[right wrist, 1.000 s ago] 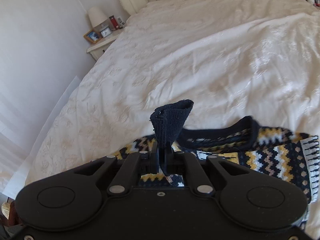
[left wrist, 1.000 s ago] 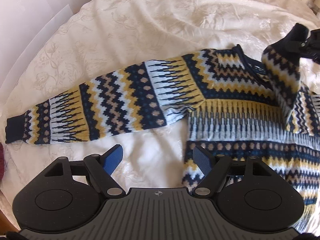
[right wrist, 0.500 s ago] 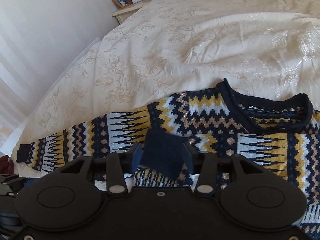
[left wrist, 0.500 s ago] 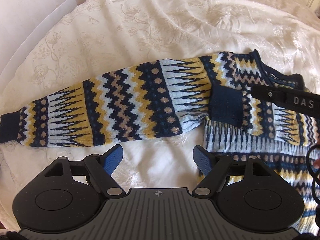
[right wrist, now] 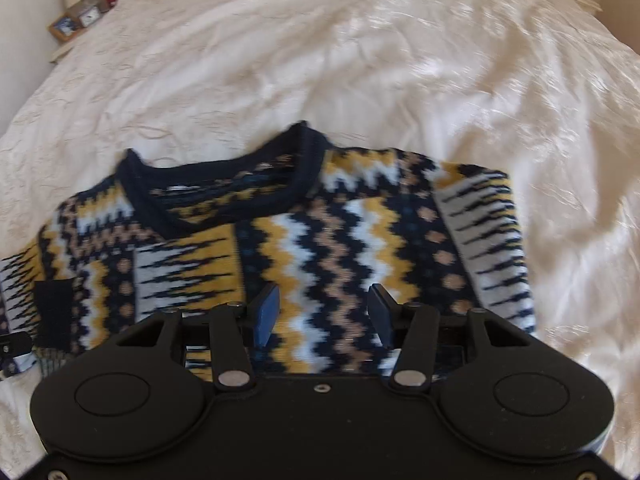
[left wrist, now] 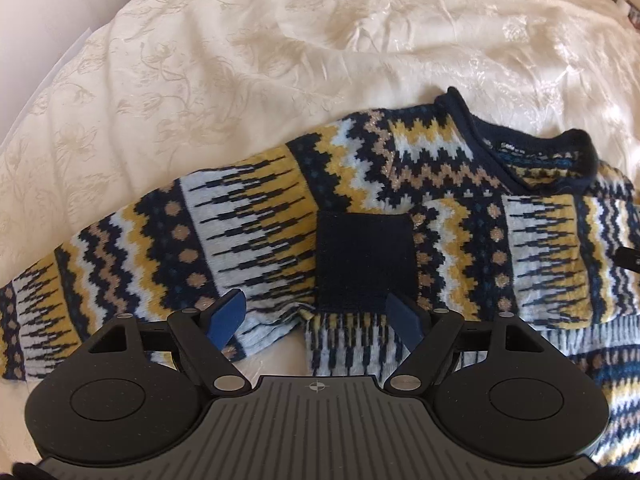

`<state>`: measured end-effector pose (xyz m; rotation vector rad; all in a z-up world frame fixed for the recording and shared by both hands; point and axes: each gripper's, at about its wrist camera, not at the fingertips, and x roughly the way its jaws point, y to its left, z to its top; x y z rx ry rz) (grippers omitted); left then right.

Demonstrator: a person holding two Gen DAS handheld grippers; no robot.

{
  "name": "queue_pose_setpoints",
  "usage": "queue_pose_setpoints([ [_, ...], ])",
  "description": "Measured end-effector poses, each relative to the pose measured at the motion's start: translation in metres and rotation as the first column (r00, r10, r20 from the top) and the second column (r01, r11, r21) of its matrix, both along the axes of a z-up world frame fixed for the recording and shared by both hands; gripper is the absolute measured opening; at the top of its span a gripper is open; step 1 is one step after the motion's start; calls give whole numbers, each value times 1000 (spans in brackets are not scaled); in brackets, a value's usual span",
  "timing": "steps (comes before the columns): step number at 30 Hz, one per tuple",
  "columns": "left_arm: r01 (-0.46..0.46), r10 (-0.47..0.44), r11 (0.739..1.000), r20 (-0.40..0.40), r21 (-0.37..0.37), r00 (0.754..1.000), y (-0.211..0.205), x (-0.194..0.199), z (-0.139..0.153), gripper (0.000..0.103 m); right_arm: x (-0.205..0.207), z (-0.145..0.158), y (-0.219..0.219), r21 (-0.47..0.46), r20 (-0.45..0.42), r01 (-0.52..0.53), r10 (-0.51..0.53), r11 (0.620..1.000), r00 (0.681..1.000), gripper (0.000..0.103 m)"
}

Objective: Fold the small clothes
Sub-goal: 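Lift the sleeve and lay it across the sweater body, open right gripper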

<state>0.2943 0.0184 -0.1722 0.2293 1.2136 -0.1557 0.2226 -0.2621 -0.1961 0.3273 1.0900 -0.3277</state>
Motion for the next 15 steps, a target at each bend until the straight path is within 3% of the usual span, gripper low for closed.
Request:
queue_pose_setpoints([
  [3, 10, -7, 998, -49, 57, 999, -10, 8, -28, 77, -3, -11, -17, -16, -45, 31, -32, 999, 998, 63],
  [7, -13, 17, 998, -59, 61, 998, -11, 11, -48, 79, -3, -20, -18, -23, -54, 2, -4, 1000, 999, 65],
  [10, -5, 9, 995, -49, 95, 999, -13, 10, -52, 87, 0, -21, -10, -38, -50, -11, 9, 999, 999, 77],
  [12, 15, -11, 987, -27, 162, 1000, -18, 8, -55, 103, 2, -23, -6, -29, -50, -14, 12, 999, 999, 98],
  [15, 68, -65, 975, -20, 210, 998, -24, 7, -57, 103, 5, -23, -1, -46, -59, -10, 7, 999, 998, 101],
])
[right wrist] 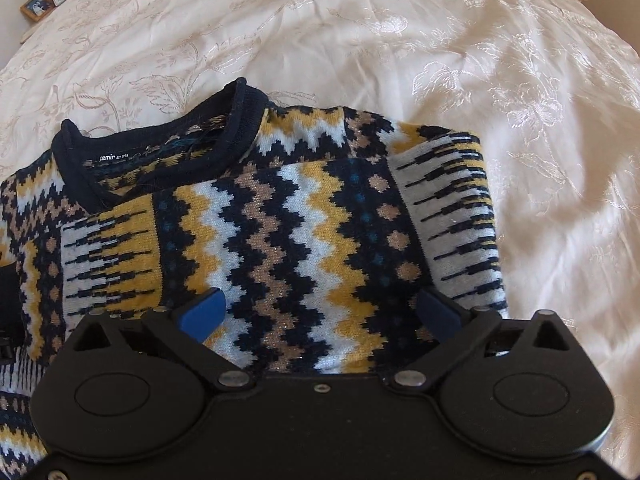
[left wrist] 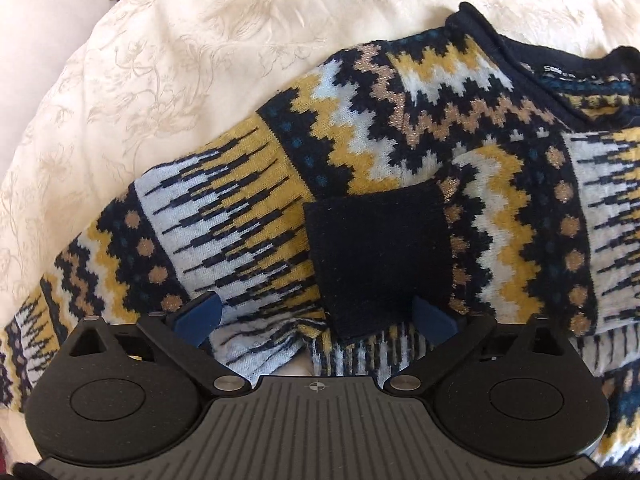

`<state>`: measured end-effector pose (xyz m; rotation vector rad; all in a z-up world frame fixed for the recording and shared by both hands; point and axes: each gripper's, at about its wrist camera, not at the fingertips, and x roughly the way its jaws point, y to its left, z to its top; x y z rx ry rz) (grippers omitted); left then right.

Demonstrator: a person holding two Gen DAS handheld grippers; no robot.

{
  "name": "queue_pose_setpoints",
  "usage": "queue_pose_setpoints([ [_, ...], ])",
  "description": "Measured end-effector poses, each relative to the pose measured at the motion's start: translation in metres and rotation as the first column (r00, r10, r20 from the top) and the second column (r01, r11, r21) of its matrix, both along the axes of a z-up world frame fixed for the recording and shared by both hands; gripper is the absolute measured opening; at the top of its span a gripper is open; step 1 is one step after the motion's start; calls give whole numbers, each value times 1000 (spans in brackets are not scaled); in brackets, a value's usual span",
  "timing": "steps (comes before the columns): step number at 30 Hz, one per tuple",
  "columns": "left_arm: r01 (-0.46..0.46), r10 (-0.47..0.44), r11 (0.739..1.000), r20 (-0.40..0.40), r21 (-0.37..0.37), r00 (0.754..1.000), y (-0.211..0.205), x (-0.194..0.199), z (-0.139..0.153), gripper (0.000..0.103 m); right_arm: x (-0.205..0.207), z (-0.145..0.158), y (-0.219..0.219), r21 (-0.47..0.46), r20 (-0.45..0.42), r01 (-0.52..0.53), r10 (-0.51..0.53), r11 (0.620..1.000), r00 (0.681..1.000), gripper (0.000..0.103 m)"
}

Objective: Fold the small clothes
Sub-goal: 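Lift the sleeve and lay it across the sweater body, open right gripper, then move the left gripper to the other sleeve's navy cuff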

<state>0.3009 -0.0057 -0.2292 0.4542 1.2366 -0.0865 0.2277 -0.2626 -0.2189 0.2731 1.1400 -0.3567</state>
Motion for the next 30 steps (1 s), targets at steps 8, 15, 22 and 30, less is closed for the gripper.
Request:
queue_pose_setpoints([
  [8, -110, 111, 974, -8, -196, 994, 46, -5, 33, 74, -13, 42, 17, 53, 118, -72, 66, 996, 991, 99],
  [15, -220, 255, 936, 97, -276, 962, 150, -41, 67, 74, -26, 78, 45, 110, 204, -102, 78, 989, 976, 99],
  [22, -450, 501, 849, 153, -275, 852, 251, -59, 93, 74, -27, 90, 80, 140, 231, -160, 124, 977, 965, 99],
  [30, -640, 691, 717, 156, -277, 706, 331, -75, 87, 74, -30, 94, 115, 148, 235, -227, 188, 963, 954, 99],
])
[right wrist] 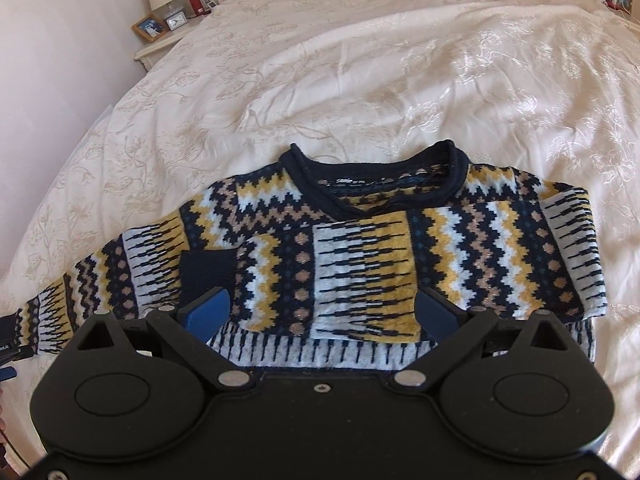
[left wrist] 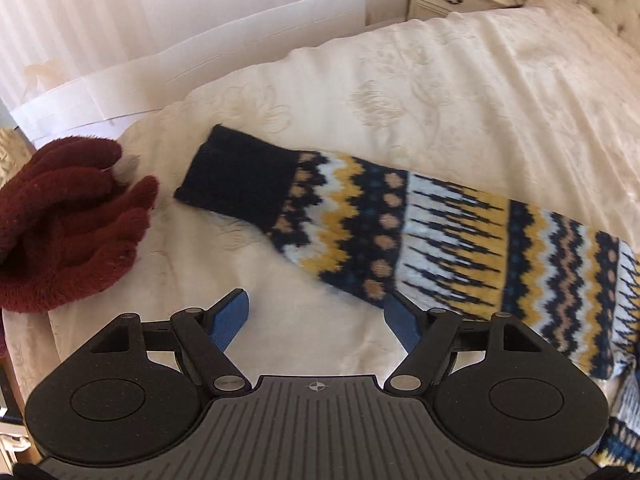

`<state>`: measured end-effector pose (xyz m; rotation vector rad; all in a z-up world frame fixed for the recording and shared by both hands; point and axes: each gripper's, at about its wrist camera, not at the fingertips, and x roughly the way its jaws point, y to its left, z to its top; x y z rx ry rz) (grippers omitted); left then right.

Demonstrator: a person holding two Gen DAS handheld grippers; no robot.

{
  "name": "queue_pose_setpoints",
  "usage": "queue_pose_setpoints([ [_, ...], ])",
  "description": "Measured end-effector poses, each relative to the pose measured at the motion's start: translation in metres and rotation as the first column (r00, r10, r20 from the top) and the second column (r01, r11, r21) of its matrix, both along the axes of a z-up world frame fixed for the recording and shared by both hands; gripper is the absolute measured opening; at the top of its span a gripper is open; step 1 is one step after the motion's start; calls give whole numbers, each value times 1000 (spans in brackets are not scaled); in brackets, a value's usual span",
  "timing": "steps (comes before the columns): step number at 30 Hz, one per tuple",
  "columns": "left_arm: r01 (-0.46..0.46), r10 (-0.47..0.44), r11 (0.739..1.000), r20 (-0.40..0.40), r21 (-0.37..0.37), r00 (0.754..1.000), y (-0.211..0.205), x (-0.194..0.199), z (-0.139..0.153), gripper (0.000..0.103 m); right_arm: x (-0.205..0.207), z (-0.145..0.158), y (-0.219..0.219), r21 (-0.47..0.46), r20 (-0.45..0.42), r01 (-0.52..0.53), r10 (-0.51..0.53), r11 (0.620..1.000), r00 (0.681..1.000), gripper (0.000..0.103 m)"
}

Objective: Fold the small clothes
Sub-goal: 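Move the left gripper to the other sleeve's navy cuff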

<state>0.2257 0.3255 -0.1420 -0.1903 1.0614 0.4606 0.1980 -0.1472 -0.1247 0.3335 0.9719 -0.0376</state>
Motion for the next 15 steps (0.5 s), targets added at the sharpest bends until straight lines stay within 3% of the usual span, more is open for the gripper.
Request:
queue_pose_setpoints([
  [15, -6, 9, 999, 88, -38, 996, 33, 23, -17, 72, -24, 6, 11, 14, -3, -11, 11, 1000, 1000, 99],
])
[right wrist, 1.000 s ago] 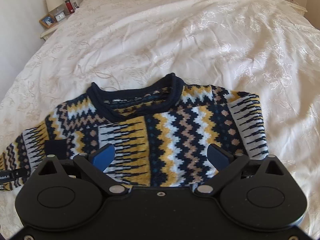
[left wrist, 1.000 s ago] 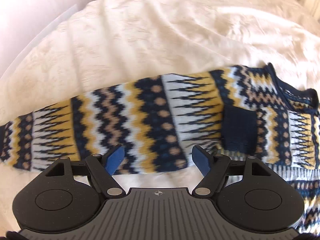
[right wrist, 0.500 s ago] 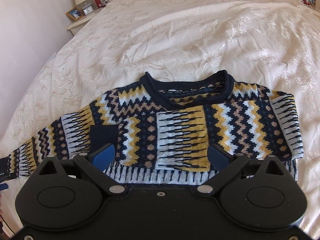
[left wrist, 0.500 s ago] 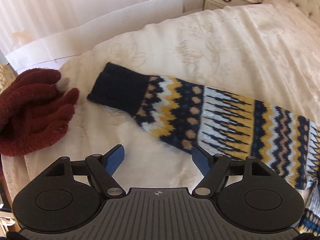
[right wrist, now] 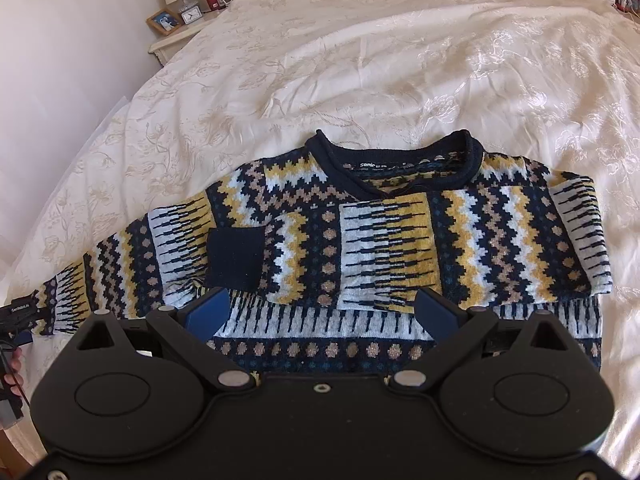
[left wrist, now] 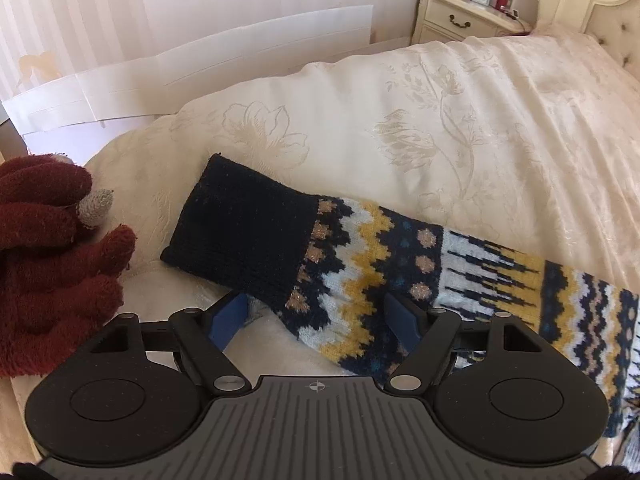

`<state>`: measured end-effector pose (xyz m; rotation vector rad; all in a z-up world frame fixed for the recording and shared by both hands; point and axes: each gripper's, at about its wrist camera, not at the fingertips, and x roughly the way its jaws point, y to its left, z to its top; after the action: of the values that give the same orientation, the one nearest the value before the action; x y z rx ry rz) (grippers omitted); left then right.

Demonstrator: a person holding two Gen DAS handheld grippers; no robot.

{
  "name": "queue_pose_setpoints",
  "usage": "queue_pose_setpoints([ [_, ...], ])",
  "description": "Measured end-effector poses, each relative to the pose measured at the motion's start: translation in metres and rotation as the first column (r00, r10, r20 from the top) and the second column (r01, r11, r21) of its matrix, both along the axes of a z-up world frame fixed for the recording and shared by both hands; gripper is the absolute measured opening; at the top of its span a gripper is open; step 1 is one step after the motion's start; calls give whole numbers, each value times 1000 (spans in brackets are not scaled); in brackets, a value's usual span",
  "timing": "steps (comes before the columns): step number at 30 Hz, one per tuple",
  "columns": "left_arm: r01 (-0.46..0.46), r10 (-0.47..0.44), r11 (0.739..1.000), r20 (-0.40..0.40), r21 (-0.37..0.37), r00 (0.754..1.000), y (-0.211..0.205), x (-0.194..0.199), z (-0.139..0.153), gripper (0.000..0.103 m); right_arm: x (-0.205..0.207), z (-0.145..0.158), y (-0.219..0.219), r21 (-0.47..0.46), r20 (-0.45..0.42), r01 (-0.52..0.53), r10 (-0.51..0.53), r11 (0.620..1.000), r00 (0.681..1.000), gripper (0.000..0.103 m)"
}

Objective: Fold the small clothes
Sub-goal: 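Move the left gripper to the other sleeve's navy cuff, then grasp the cuff with the left gripper and lift it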

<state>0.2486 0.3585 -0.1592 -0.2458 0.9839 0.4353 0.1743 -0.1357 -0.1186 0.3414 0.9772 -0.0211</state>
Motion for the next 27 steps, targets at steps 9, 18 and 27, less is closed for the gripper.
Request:
queue_pose_setpoints([
  [9, 19, -17, 1000, 88, -20, 996, -27, 6, 38, 6, -21, -8, -24, 65, -20, 29, -28, 997, 999, 88],
  [18, 319, -322, 946, 227, 53, 919, -171, -4, 125, 6, -42, -14, -66, 120, -16, 59, -57, 991, 998, 87],
  [27, 565, -544, 825, 269, 0, 795, -337, -5, 128, 6, -64, -17, -122, 145, -11, 127, -126, 981, 992, 87],
])
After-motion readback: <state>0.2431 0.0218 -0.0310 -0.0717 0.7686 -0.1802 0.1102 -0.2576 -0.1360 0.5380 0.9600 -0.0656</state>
